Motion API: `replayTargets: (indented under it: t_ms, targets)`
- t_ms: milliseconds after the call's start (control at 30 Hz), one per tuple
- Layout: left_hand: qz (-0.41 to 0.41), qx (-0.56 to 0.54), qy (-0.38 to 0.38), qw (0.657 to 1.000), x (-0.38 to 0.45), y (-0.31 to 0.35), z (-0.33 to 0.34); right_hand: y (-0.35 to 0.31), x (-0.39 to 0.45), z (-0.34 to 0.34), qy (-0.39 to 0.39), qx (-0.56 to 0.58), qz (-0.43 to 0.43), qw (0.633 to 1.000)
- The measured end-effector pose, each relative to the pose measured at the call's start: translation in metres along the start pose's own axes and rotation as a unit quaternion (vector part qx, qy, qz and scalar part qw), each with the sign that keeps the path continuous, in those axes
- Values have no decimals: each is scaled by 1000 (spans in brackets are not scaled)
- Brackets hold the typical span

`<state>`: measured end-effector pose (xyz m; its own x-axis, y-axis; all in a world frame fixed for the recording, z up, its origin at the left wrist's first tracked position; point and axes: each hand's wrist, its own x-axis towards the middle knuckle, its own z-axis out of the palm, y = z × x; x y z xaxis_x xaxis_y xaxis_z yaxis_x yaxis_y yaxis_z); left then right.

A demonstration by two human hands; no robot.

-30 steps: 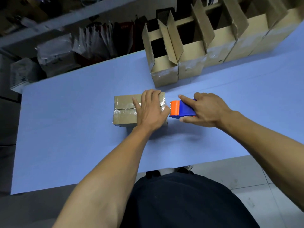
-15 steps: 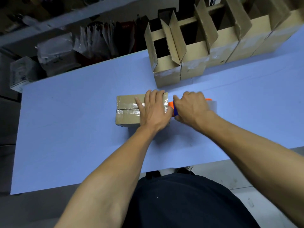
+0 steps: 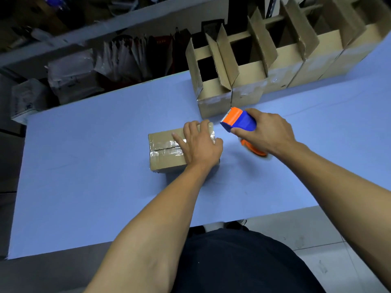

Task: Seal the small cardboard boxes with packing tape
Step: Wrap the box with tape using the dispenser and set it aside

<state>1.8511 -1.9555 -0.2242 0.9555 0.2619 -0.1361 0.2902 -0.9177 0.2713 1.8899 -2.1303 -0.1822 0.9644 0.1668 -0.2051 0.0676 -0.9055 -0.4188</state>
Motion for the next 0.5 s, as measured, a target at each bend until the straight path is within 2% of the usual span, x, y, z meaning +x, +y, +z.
replayTargets:
  t_ms: [167,300,367,433,500]
  targets:
    - [-42,-45,-48,997,13,-4,-19,-15,-7,-13,3,37,-5,999]
    - [84,65,-106,989,16,-42,-45,-16,-10,-26,-1,76,28,997]
    - [106,100,-123,982,15,-53,-51,-17,-14,-29,-7,91,35,995]
    - [84,97,-138,982,13,-56,-54,-18,-16,-31,-19,114,42,992]
    - [27,47,-153,987,6,-59,-51,-23,-17,-35,-39,147,39,988]
